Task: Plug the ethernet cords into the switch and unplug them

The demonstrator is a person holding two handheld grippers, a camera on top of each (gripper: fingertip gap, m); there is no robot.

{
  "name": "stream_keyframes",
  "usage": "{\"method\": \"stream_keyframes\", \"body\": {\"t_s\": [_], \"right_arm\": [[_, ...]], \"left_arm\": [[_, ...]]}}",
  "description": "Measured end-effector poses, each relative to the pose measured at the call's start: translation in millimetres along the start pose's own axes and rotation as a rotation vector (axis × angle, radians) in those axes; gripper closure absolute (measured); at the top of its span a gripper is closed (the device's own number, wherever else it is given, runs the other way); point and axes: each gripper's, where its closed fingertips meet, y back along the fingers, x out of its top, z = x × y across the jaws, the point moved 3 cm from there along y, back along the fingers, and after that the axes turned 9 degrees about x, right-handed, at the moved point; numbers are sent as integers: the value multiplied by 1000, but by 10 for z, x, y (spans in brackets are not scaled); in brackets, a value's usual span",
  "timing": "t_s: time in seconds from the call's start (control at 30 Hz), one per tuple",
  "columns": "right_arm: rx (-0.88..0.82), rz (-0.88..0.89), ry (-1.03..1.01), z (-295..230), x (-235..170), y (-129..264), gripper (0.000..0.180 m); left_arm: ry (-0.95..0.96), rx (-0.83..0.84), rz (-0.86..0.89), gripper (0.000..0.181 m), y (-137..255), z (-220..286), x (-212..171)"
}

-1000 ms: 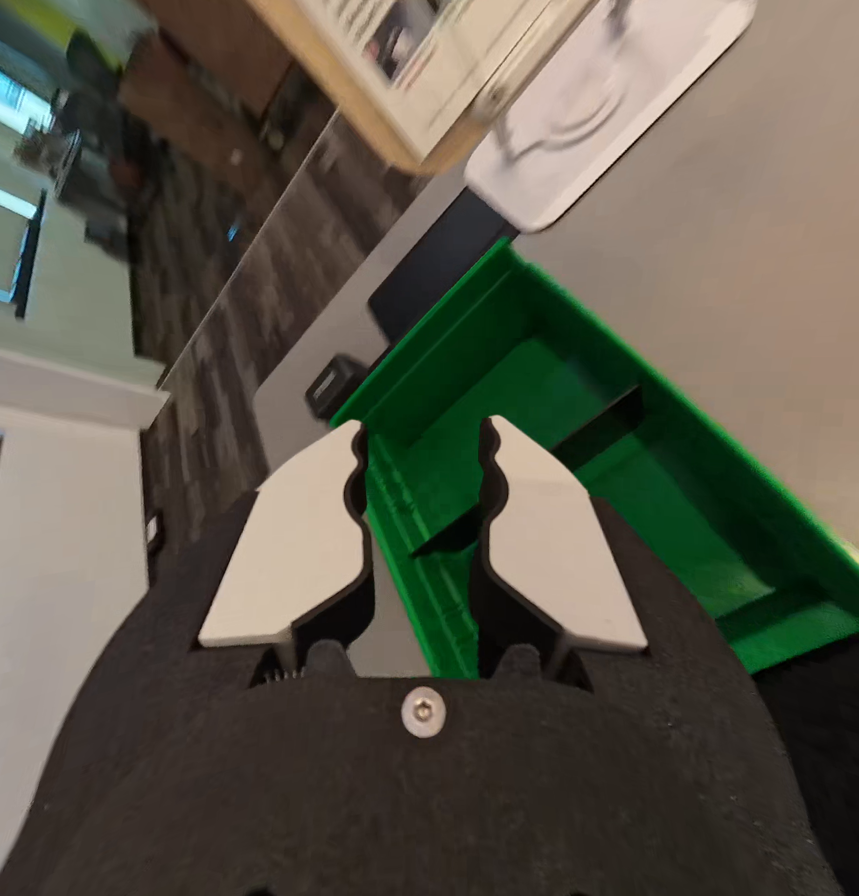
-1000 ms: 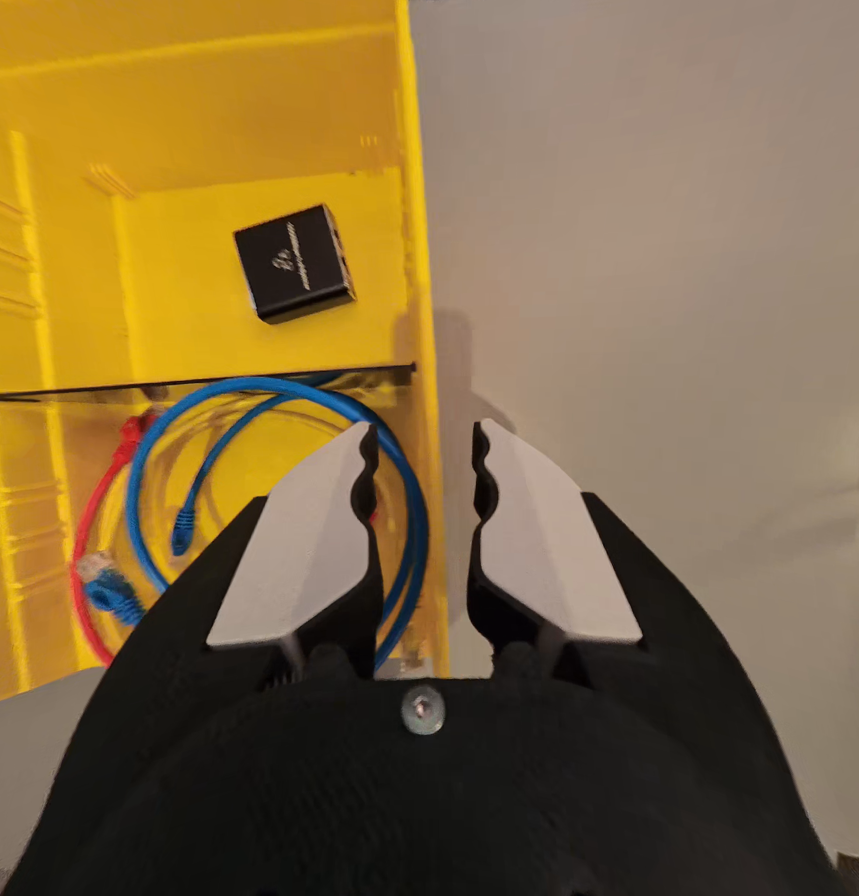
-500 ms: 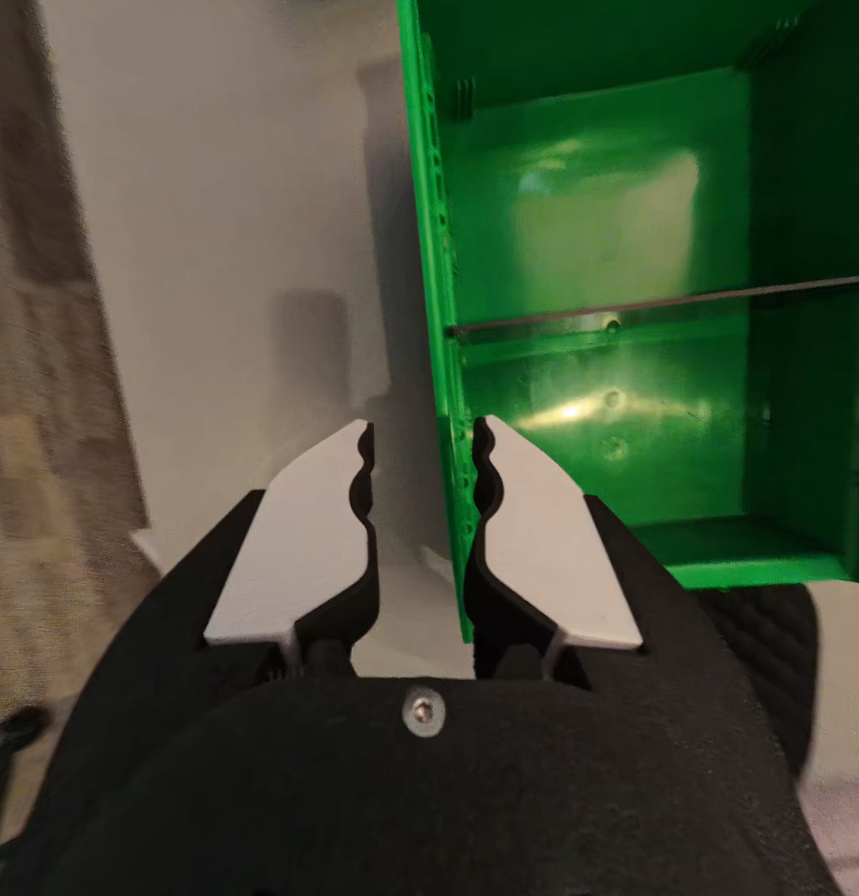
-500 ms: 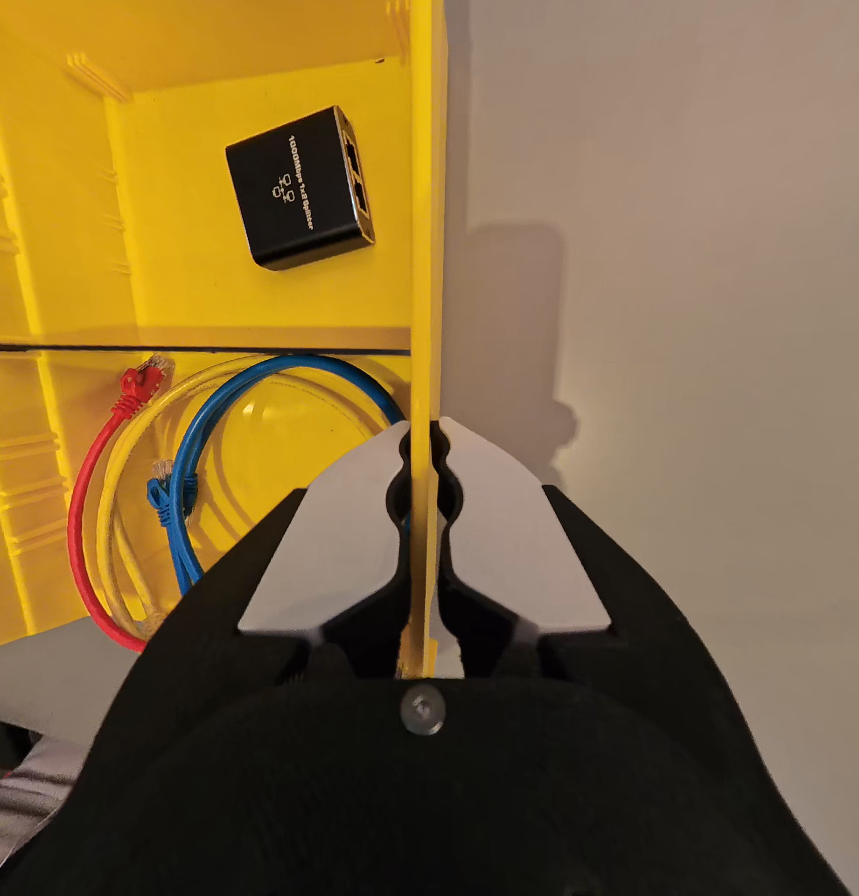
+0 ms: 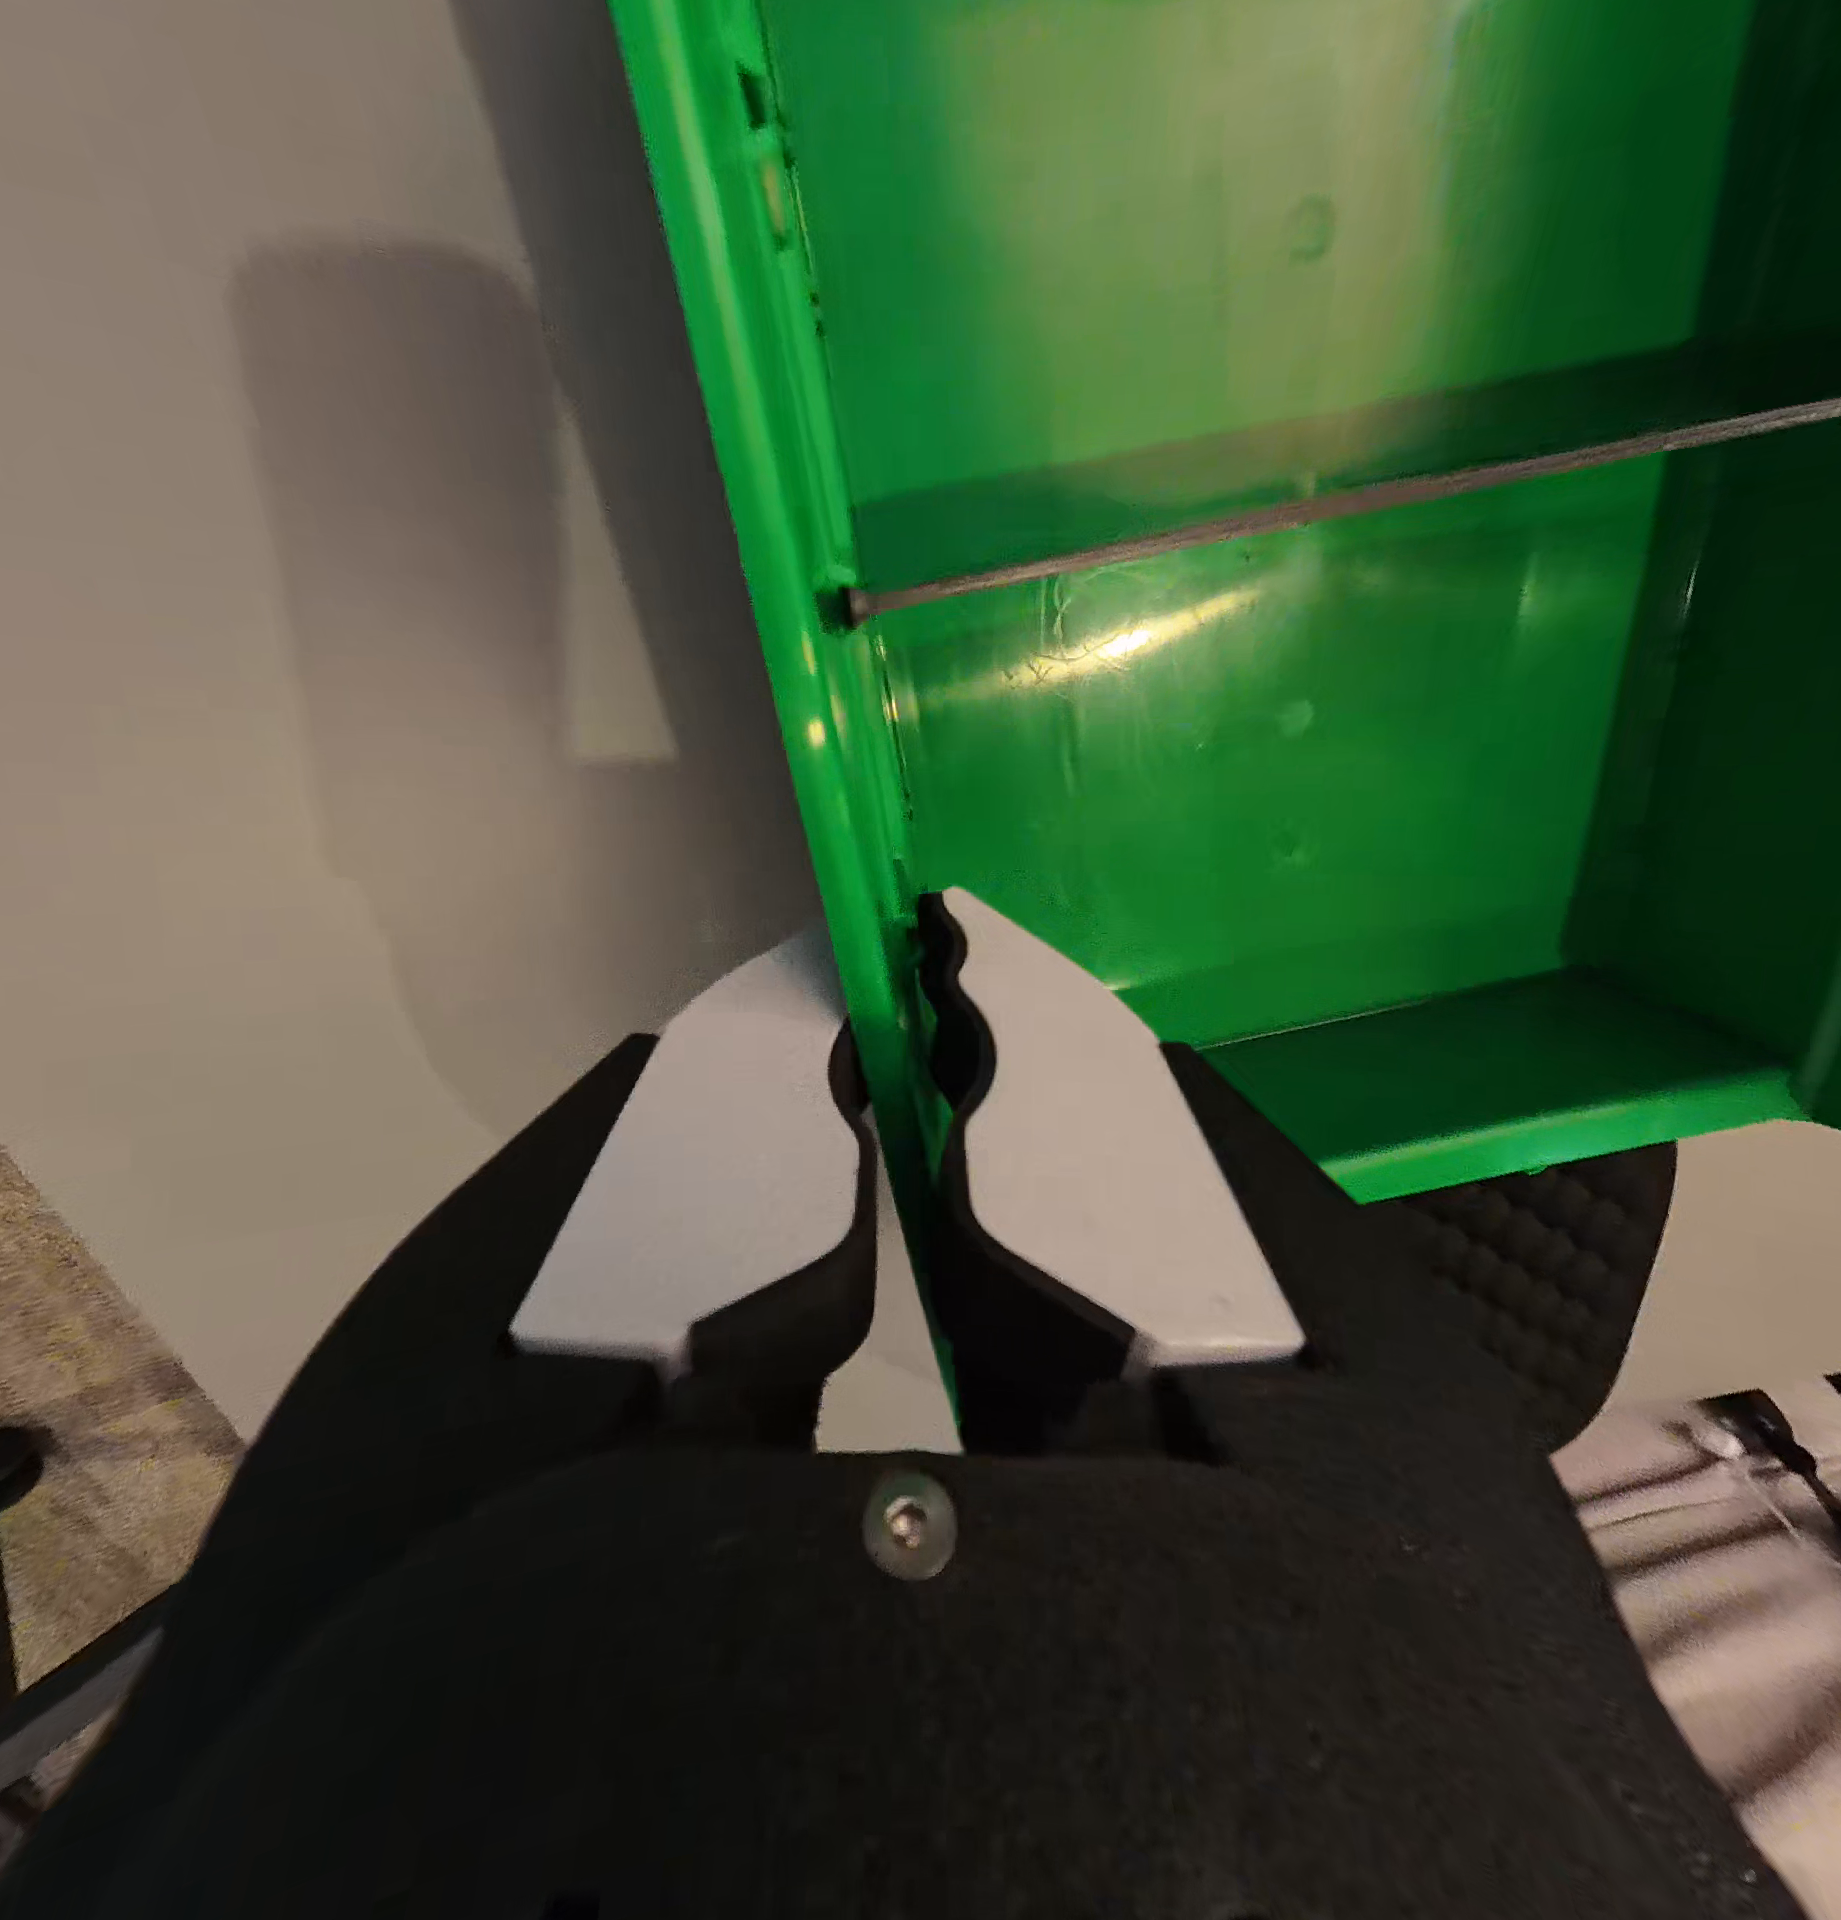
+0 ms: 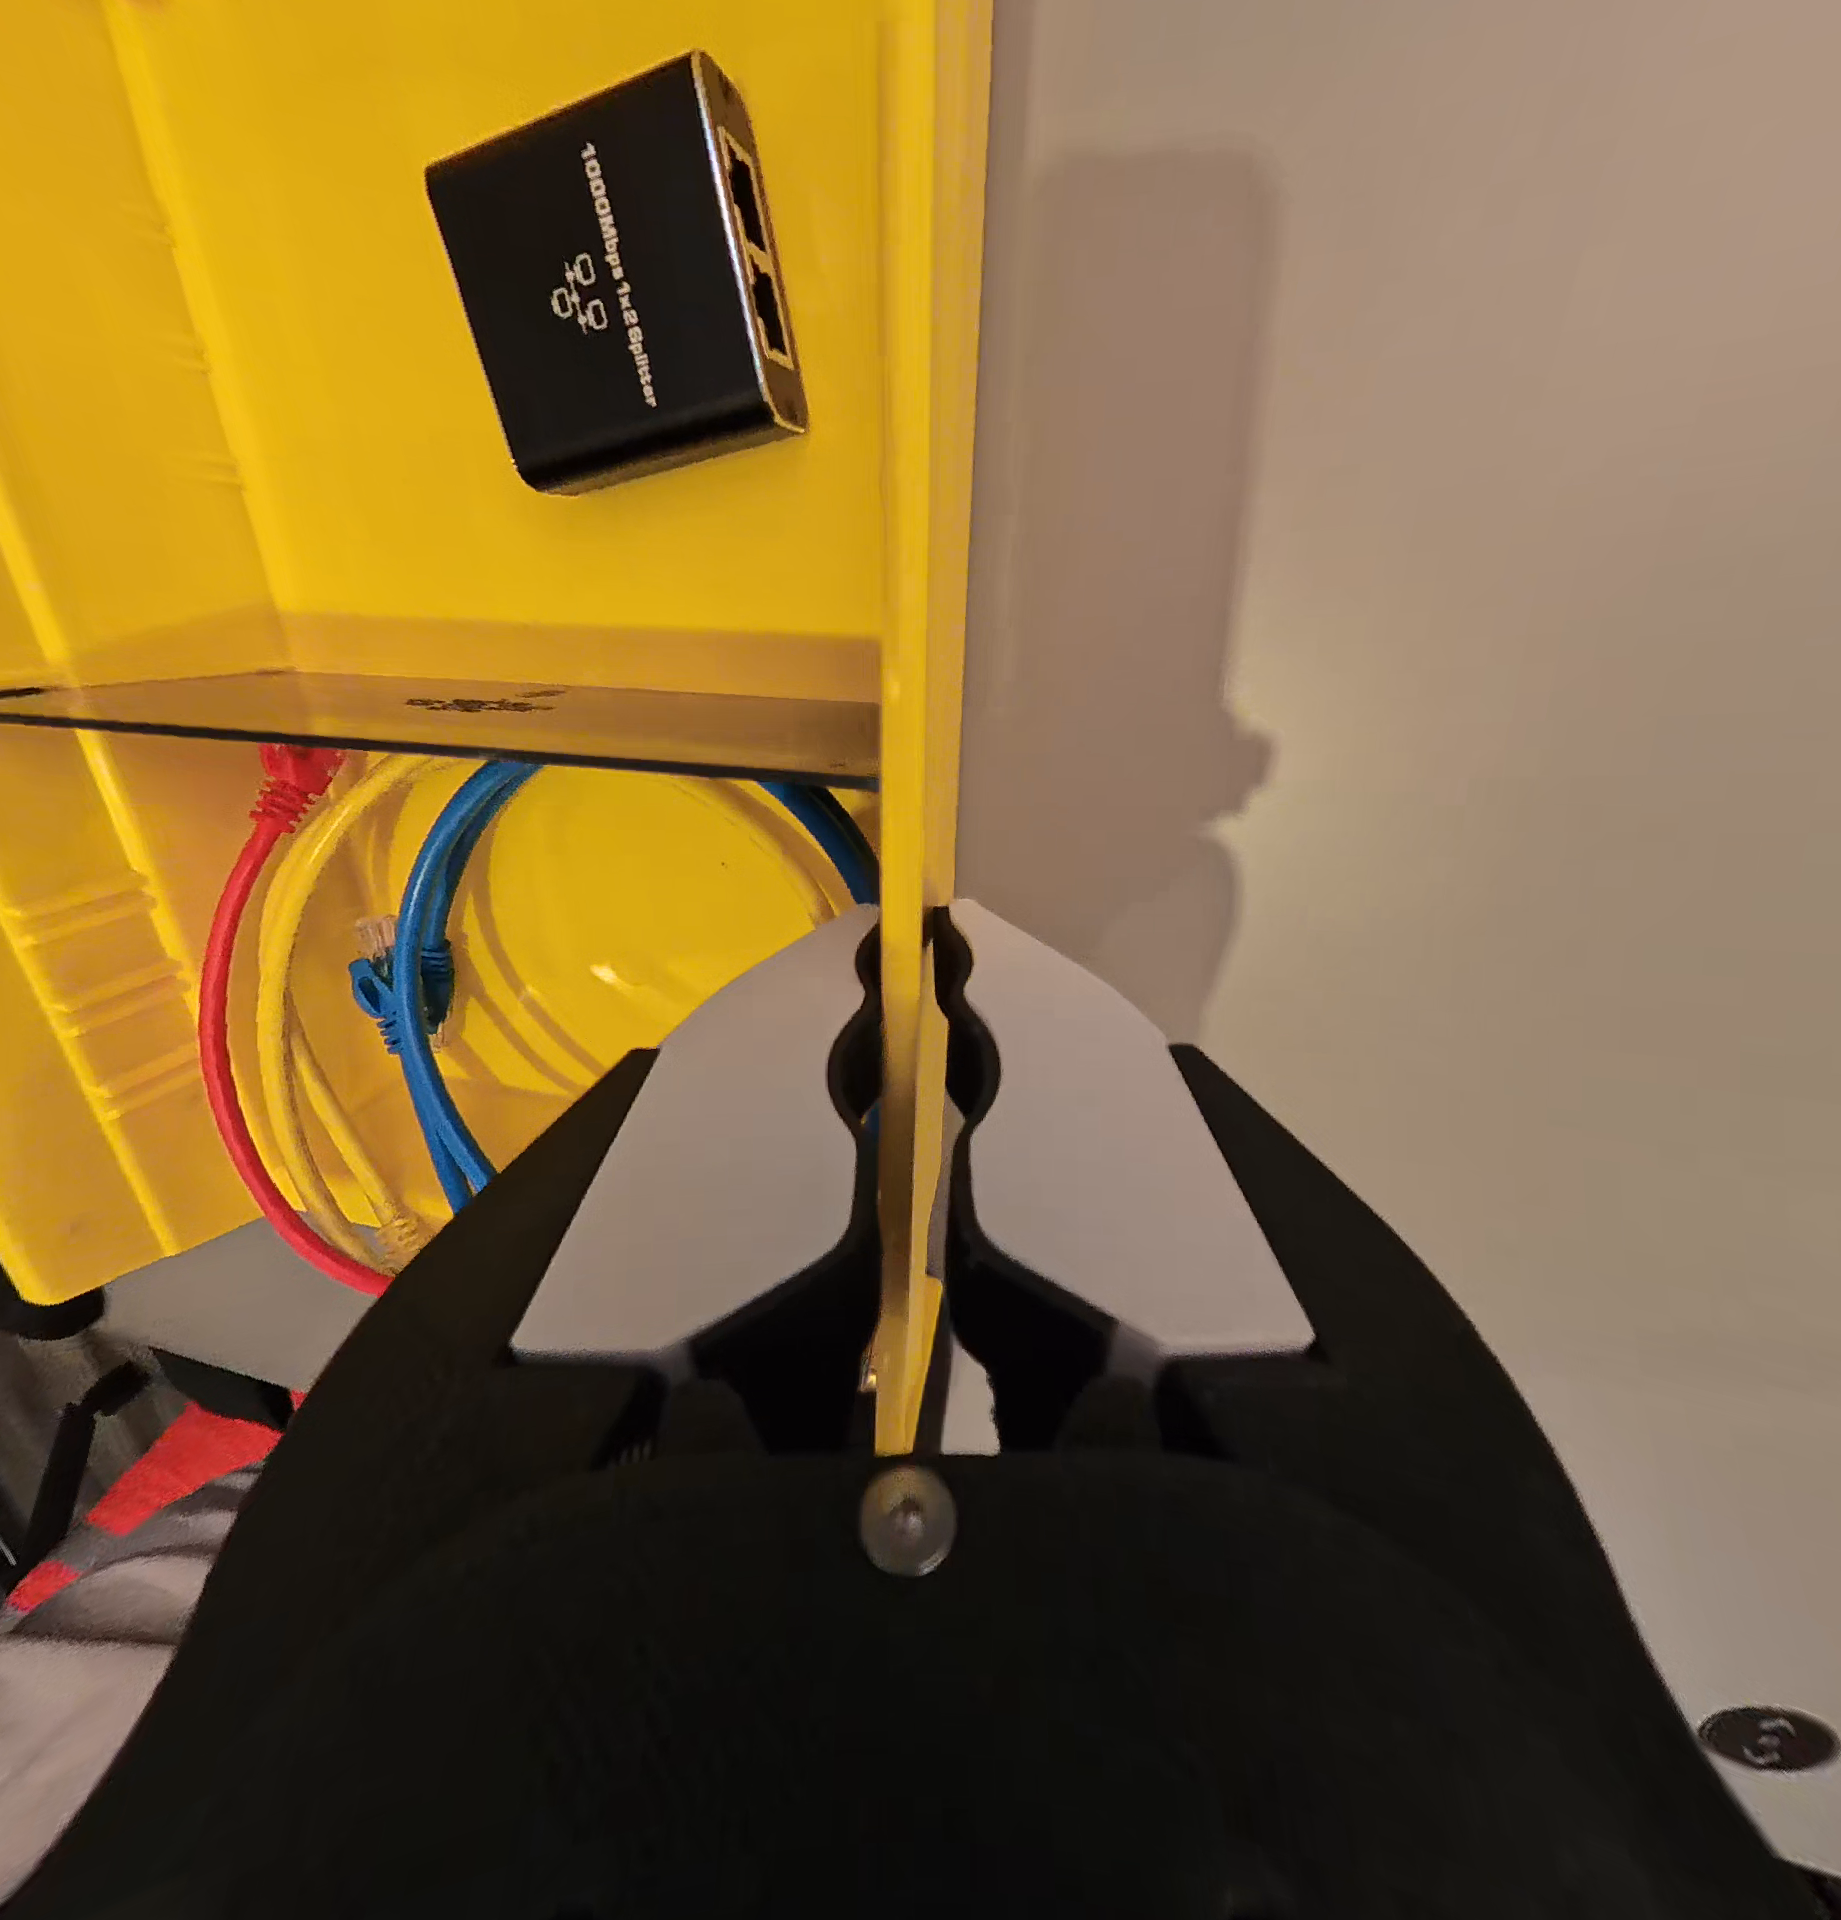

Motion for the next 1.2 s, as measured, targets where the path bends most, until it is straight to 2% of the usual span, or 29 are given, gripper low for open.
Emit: {"method": "stream_keyframes", "body": {"t_s": [0.27, 0.4, 0.5, 0.8, 0.97, 1.1, 1.2], "right_arm": [[-53, -68, -2, -401, 51, -177, 174], [-131, -93, 21, -520, 53, -230, 175], [-118, -106, 48, -608, 57, -271, 175], [-39, -114, 27, -618, 60, -283, 173], [-140, -149, 106, -627, 68, -302, 174], [-135, -159, 104, -618, 78, -321, 174], [-161, -152, 104, -585, 83, -289, 162]], "left_arm": [[-97, 35, -68, 175, 8, 260, 40], [-144, 19, -76, 175, 6, 516, 131], [-160, 10, -106, 175, 6, 714, 167], [-273, 46, -176, 158, -11, 1131, 145], [-306, 46, -182, 153, -2, 1255, 145], [-303, 14, -194, 153, 14, 1288, 111], [-321, -18, -189, 153, 65, 1297, 88]]}}
